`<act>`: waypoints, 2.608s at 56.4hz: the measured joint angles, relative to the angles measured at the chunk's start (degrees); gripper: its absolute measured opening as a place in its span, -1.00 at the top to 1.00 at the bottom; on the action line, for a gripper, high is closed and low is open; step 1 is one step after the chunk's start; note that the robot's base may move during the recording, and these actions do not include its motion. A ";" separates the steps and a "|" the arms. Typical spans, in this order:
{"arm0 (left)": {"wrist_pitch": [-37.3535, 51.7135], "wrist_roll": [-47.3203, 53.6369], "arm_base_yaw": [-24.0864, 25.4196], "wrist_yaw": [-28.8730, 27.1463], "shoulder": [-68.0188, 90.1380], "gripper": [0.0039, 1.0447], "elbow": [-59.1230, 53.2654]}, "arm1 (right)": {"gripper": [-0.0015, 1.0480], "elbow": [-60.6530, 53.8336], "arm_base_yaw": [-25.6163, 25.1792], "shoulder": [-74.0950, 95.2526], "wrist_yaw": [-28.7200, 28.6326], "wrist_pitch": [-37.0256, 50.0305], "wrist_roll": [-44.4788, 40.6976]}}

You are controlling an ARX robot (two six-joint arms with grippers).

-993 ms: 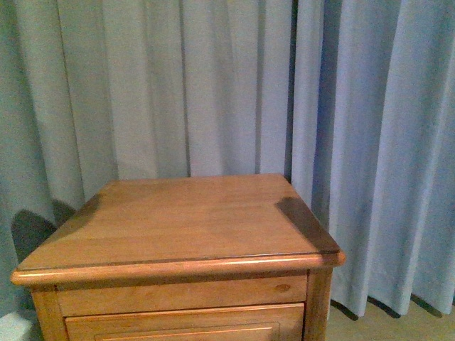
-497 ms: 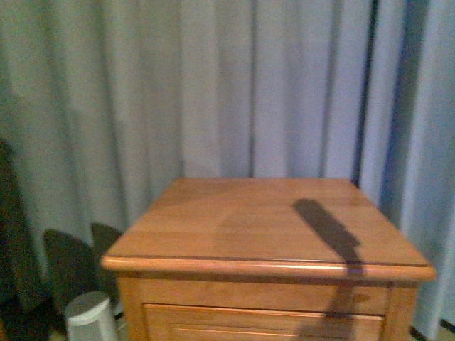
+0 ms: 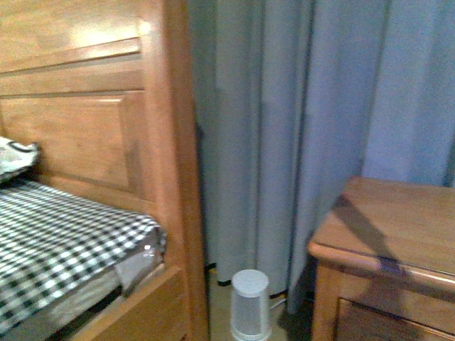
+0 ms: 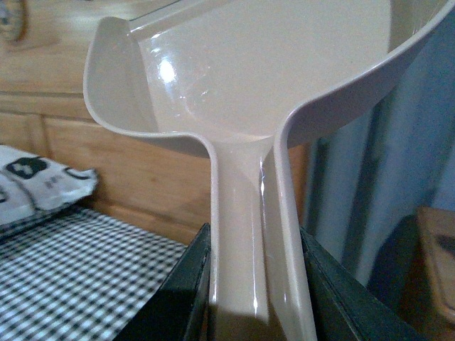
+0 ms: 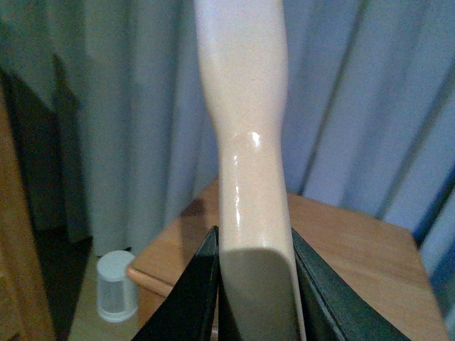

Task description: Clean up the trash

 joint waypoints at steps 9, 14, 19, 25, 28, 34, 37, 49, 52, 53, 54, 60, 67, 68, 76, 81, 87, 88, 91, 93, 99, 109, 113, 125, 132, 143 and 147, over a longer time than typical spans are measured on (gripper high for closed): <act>0.00 -0.02 0.00 -0.13 -0.04 0.45 -0.02 | 0.58 0.00 0.07 0.00 -0.35 0.00 0.00; -0.02 0.00 0.00 0.07 -0.07 0.45 -0.02 | 0.58 0.00 -0.02 0.00 0.04 0.00 0.02; -0.02 0.00 0.00 0.00 -0.04 0.45 -0.02 | 0.58 0.00 0.02 -0.04 -0.28 0.00 0.02; -0.02 0.00 0.00 0.02 -0.09 0.45 -0.02 | 0.58 0.00 0.02 0.00 -0.20 0.00 0.00; -0.02 0.00 0.00 -0.04 -0.07 0.45 -0.02 | 0.58 0.00 0.02 0.00 -0.17 0.00 0.02; -0.02 0.00 0.00 0.09 -0.09 0.45 -0.02 | 0.58 0.00 0.02 -0.04 -0.17 0.00 0.02; -0.02 0.00 0.00 0.04 -0.09 0.45 -0.02 | 0.58 -0.02 0.02 -0.02 -0.31 0.00 0.00; -0.02 -0.02 0.00 -0.09 -0.07 0.45 -0.04 | 0.58 -0.02 0.04 -0.02 -0.28 0.00 0.07; -0.02 0.00 0.00 0.09 -0.04 0.45 -0.04 | 0.58 -0.02 -0.07 -0.02 0.24 0.00 0.15; -0.02 -0.02 0.00 0.09 -0.11 0.45 -0.04 | 0.58 -0.02 -0.04 -0.02 0.09 0.00 0.17; -0.02 -0.02 0.00 0.04 -0.11 0.45 -0.04 | 0.58 -0.02 -0.02 -0.02 -0.09 0.00 0.15; -0.02 -0.02 0.00 -0.04 -0.09 0.45 -0.04 | 0.58 -0.04 0.07 0.13 -0.35 0.00 0.15; -0.02 -0.20 0.33 -1.27 -0.37 0.45 -0.04 | 0.58 -0.04 0.26 0.35 -0.90 0.00 0.15; -0.02 -0.17 0.31 -0.96 -0.37 0.45 -0.04 | 0.58 -0.04 0.22 0.33 -0.76 0.00 0.15; -0.02 -0.15 -0.04 0.57 -0.09 0.45 -0.04 | 0.58 -0.04 0.04 0.04 0.13 0.00 0.17; -0.02 -0.15 -0.04 0.24 -0.09 0.45 -0.04 | 0.58 -0.04 0.07 -0.02 0.04 0.00 0.17; 0.09 1.60 1.09 2.10 1.14 0.45 -0.04 | 0.58 -0.04 0.07 0.00 -0.17 0.00 0.17; 0.26 2.08 1.31 2.45 1.42 0.45 -0.04 | 0.58 -0.04 0.07 0.00 -0.17 0.00 0.17; 1.73 3.76 2.58 4.74 3.50 0.45 -0.02 | 0.58 -0.04 0.07 0.00 -0.15 0.00 0.17; 3.23 4.94 3.82 6.91 5.86 0.45 0.13 | 0.58 -0.04 0.07 0.00 -0.15 0.00 0.17; 7.80 9.79 7.52 12.92 14.12 0.45 1.36 | 0.58 -0.04 0.07 0.00 -0.15 0.00 0.17; 7.74 22.51 13.38 23.71 30.97 0.45 9.31 | 0.58 -0.04 0.07 0.00 -0.15 0.00 0.17; 5.73 26.73 14.75 26.49 35.87 0.45 12.00 | 0.58 -0.04 0.07 0.00 -0.15 0.00 0.17; -6.60 42.18 17.29 36.57 48.13 0.45 22.01 | 0.58 -0.04 0.07 0.00 -0.15 0.00 0.15; -15.58 49.83 17.31 38.49 53.05 0.45 27.87 | 0.58 -0.04 0.07 0.00 -0.15 0.00 0.17; -31.93 61.18 17.31 39.67 59.36 0.45 37.62 | 0.58 -0.04 0.07 0.00 -0.15 0.00 0.17; -36.33 64.83 17.33 39.12 61.44 0.45 40.85 | 0.58 -0.04 0.07 0.00 -0.15 0.00 0.17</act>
